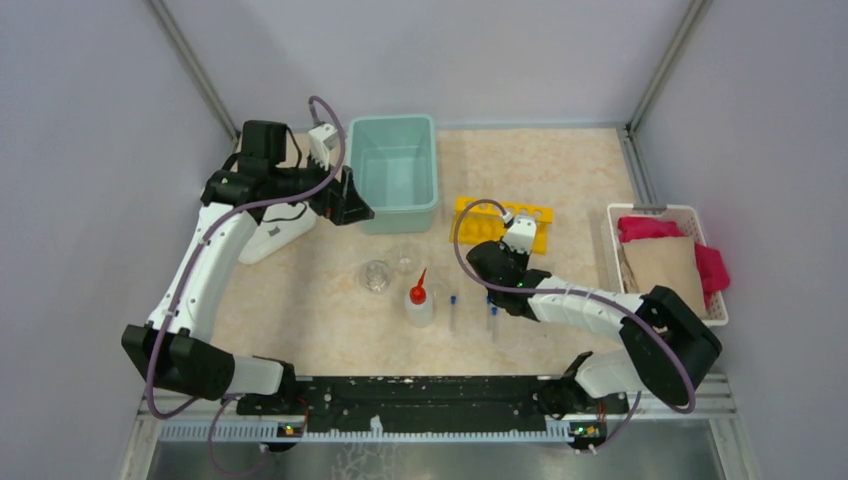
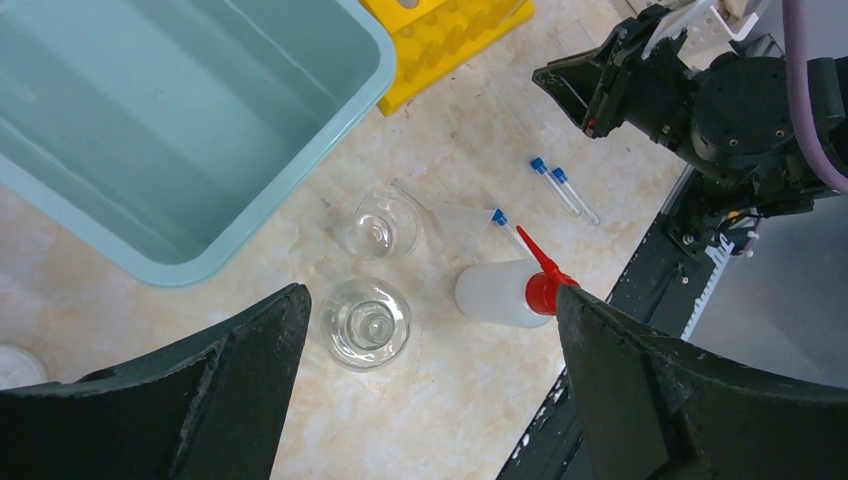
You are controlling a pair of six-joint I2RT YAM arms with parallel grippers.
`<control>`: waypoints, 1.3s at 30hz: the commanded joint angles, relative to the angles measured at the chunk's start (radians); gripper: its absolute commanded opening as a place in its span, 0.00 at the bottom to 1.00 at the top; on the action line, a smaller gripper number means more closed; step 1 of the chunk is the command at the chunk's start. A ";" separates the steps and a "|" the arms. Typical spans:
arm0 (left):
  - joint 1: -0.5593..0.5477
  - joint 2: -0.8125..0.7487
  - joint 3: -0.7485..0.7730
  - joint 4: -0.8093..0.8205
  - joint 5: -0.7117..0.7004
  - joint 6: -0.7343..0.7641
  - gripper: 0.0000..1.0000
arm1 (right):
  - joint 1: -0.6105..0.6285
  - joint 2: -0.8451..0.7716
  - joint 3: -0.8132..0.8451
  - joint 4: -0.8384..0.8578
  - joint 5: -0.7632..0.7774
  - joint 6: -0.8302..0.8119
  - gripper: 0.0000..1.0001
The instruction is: Organize the chemistry lab equipment
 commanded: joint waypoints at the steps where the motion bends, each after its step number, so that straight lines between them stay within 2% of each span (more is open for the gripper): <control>1: 0.009 -0.007 -0.001 0.014 0.009 -0.007 0.99 | -0.005 0.030 0.041 0.085 0.002 0.017 0.00; 7: 0.014 -0.005 -0.002 0.017 0.009 -0.004 0.99 | -0.004 0.035 0.041 0.162 0.024 -0.008 0.00; 15: 0.016 -0.001 -0.004 0.021 0.016 -0.010 0.99 | 0.003 0.089 0.054 0.166 0.035 -0.021 0.01; 20: 0.018 -0.005 -0.001 0.025 0.015 -0.005 0.99 | 0.016 0.040 0.016 0.206 0.020 -0.055 0.29; 23: 0.018 -0.005 0.000 0.023 0.017 -0.005 0.99 | 0.021 -0.003 0.018 0.196 -0.011 -0.076 0.40; 29: 0.020 -0.008 0.003 0.022 0.018 -0.005 0.99 | 0.011 -0.098 0.076 0.102 -0.184 -0.145 0.50; 34: 0.020 -0.014 0.000 0.021 0.015 -0.004 0.99 | -0.115 -0.166 0.136 -0.041 -0.382 -0.138 0.51; 39: 0.020 -0.014 0.005 0.021 0.024 -0.007 0.99 | -0.197 -0.177 0.152 -0.101 -0.479 -0.137 0.51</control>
